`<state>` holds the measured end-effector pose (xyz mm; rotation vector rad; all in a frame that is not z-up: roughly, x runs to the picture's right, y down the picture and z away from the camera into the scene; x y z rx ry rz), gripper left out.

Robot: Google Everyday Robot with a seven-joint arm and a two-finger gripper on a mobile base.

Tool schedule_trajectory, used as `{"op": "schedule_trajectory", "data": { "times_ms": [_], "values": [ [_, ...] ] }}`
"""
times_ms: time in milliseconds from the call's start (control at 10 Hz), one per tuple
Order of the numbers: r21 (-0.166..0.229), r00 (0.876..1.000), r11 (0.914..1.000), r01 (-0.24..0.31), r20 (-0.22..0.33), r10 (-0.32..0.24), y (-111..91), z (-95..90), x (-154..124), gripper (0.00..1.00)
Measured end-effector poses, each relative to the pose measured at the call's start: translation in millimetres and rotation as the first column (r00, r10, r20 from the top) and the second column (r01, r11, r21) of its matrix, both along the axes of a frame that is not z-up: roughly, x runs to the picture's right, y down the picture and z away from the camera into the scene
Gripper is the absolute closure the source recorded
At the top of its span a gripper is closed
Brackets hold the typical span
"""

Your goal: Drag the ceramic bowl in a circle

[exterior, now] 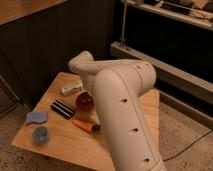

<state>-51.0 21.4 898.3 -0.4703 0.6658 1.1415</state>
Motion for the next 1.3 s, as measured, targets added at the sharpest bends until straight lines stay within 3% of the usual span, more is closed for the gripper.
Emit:
{"op": "schedule_trajectory", "data": {
  "times_ms": [400,700,800,1000,1200,1300],
  "values": [
    [0.074,0.996,0.9970,0.024,-0.088,-0.017,-55,30.5,27,1.00],
    [0.130,0.988,0.9901,0.053,-0.153,-0.032,-93,41.6,44,1.00],
    [0.130,0.982,0.9902,0.051,-0.185,-0.026,-96,41.9,59,1.00],
    [0.107,0.964,0.9942,0.011,-0.264,0.017,-83,38.3,99,1.00],
    [0.049,0.931,0.9964,-0.069,-0.356,0.082,-41,27.0,150,1.00],
    [0.019,0.913,0.9934,-0.113,-0.393,0.112,-16,18.3,171,1.00]
  ]
}}
